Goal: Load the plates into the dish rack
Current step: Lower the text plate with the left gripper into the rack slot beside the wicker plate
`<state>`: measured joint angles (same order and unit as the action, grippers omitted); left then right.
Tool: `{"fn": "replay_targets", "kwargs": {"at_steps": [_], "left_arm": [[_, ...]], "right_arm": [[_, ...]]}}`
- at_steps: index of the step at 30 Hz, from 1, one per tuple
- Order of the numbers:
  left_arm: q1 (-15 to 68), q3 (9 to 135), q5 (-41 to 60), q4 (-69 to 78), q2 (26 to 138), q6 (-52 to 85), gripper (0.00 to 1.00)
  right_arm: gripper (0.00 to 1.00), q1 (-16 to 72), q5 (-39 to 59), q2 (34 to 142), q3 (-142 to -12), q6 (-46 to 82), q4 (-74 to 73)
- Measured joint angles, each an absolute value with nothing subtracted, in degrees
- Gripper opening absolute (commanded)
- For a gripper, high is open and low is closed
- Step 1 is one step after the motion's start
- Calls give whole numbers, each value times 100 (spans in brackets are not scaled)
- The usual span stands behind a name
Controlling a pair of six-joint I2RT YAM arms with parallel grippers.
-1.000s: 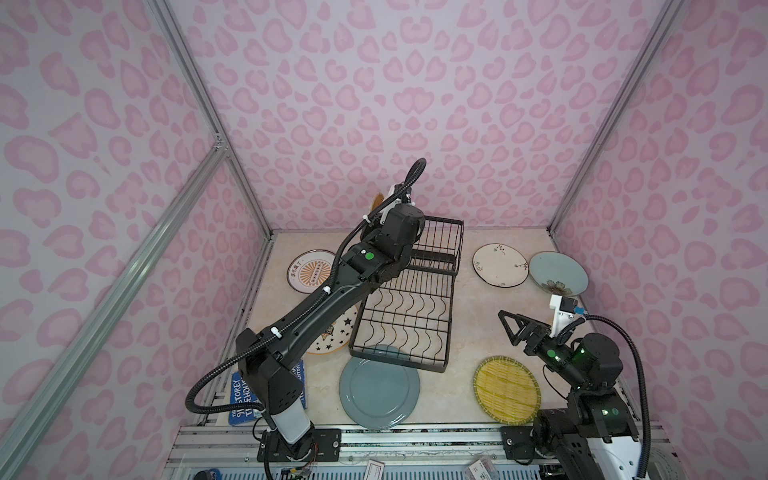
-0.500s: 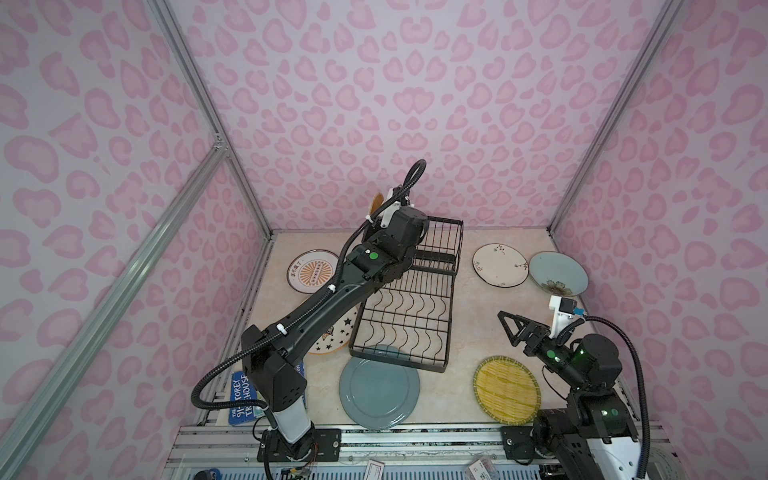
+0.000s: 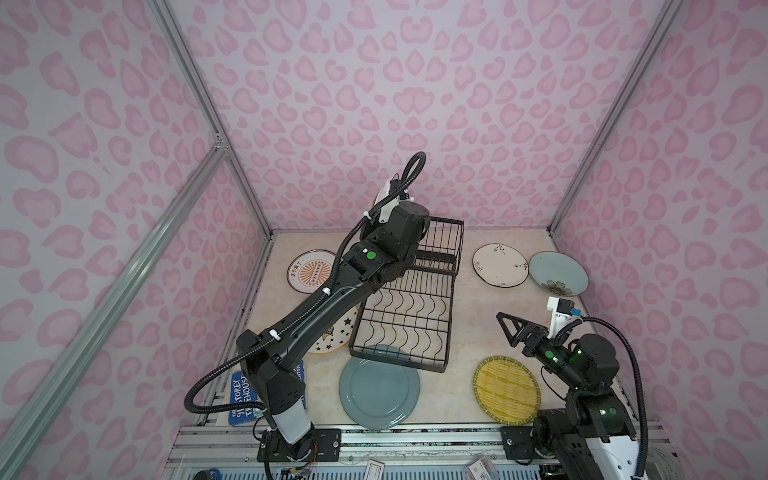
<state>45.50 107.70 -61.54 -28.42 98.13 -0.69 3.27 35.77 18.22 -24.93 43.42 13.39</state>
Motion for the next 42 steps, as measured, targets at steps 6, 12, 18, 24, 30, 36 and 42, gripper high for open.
{"fn": "replay_targets", "kwargs": {"at_steps": [6, 12, 18, 24, 30, 36, 42], "left_arm": [[4543, 10812, -6193, -2867, 9944, -67, 4], [4532, 10954, -6182, -2915, 10156, -62, 4], [4458, 10997, -6128, -3061, 10276, -5, 3], [4383, 11004, -6014, -3138, 10307, 102, 4], [4351, 11004, -5935, -3203, 10361, 255, 3], [4348, 11142, -5942, -3409, 10503, 460, 3], [4346, 11476, -5916, -3848, 10687, 760, 12]], "right_arm": [[98, 327, 3577, 1780, -2493, 4353, 1337], [98, 327, 3573, 1745, -2477, 4351, 1343], [98, 327, 3566, 1721, -2469, 4348, 1358], [98, 327, 3566, 1717, -2464, 4348, 1356], [98, 331, 3566, 1719, -2462, 4348, 1356], [98, 338, 3566, 1769, -2493, 4366, 1365], [98, 340, 3566, 1925, -2810, 4359, 1387]]}}
